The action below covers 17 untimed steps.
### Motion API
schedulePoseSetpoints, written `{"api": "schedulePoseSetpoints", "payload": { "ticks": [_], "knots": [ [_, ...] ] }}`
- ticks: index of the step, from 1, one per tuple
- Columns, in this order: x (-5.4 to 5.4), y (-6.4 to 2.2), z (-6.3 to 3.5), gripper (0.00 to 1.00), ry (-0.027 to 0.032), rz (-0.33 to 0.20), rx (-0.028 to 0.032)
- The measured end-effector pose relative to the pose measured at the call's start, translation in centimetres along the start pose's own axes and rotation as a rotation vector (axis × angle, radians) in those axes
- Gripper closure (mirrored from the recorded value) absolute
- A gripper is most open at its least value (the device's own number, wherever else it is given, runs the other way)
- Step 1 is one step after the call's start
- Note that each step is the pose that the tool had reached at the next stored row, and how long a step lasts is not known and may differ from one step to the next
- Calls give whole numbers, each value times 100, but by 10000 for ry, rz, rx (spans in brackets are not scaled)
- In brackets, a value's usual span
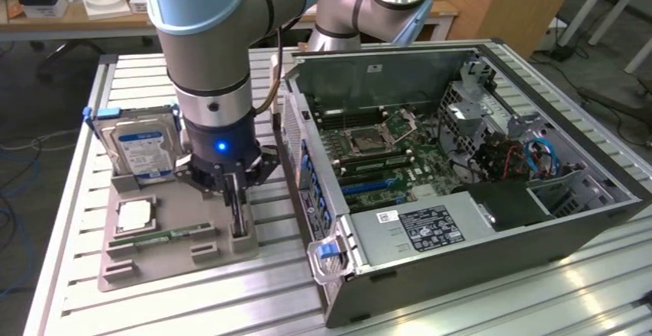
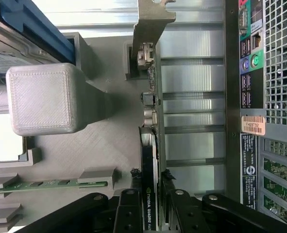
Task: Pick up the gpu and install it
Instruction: 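Pick up the gpu and move the gpu toward the slot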
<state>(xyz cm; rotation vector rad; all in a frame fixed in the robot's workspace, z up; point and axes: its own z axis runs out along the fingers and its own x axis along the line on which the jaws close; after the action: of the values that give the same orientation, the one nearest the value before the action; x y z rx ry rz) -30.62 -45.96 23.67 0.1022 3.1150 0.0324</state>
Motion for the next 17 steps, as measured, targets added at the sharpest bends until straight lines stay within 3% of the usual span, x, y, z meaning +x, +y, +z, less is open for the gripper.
{"api": "schedulePoseSetpoints", "payload": {
  "ticks": [14,17],
  "knots": [
    [0,0,1,73,-2,0,-1],
    [-1,1,-20,73,-3,1,-40]
  ]
}}
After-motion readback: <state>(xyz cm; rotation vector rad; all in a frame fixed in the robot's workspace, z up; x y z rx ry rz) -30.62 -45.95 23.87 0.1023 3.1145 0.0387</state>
